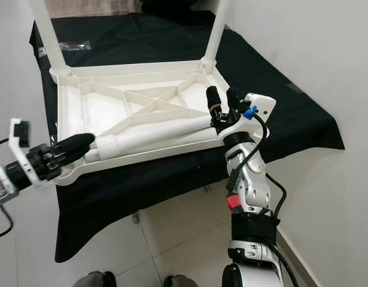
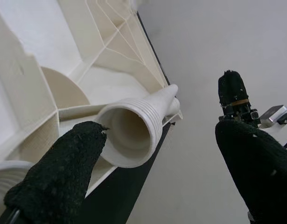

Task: Building children table

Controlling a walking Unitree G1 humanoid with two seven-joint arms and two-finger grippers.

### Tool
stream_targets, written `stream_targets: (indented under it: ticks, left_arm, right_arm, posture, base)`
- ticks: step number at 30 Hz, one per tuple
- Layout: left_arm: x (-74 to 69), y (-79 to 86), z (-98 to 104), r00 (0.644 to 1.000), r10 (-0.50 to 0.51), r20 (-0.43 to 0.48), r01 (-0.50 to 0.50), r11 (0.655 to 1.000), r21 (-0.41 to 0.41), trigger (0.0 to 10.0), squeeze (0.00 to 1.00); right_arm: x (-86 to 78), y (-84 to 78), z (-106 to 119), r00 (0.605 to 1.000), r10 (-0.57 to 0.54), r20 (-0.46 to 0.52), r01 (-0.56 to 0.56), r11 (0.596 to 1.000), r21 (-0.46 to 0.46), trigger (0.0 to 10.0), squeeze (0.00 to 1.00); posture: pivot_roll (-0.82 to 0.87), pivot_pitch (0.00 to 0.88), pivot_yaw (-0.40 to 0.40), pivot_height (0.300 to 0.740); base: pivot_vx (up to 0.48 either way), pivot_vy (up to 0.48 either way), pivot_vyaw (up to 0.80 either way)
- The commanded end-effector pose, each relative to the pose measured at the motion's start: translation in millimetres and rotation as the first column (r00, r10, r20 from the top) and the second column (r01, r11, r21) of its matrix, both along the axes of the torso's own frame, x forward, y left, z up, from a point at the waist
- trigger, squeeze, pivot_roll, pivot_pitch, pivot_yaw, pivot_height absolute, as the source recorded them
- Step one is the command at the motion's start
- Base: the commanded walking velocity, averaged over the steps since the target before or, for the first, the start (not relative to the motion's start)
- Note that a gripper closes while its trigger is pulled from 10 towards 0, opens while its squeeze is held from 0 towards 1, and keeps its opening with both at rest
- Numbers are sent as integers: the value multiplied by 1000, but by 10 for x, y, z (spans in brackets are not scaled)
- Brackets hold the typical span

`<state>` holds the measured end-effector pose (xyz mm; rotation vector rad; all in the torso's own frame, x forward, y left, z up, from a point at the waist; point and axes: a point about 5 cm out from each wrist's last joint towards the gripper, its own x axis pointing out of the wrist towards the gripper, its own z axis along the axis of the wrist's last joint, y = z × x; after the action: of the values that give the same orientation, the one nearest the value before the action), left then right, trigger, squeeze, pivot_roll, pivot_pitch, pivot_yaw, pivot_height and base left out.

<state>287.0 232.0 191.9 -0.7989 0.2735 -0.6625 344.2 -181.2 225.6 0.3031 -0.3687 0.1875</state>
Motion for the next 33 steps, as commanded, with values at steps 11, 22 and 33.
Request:
stream_targets:
  ticks: [11, 22, 33]
  left_arm:
    - [-61, 86, 50, 1000, -17, 11, 18, 1000, -11, 10000, 0]
    - [14, -294, 57, 984, -174, 45, 179, 976, -122, 10000, 0]
    - [68, -301, 36, 985, -168, 25, 170, 978, -125, 10000, 0]
  right_arm:
    - [-14, 49, -60, 999, 14, -29, -14, 1000, 5, 10000, 0]
    - [-26, 88, -59, 999, 20, -26, -20, 1000, 4, 10000, 0]
    - [-36, 77, -61, 1000, 11, -28, -11, 1000, 1, 10000, 0]
  posture:
    - [102, 187, -92, 740]
    - [100, 184, -84, 740]
    - [100, 191, -78, 740]
  base:
    - [0, 0, 0]
    - [0, 0, 0]
    - [0, 0, 0]
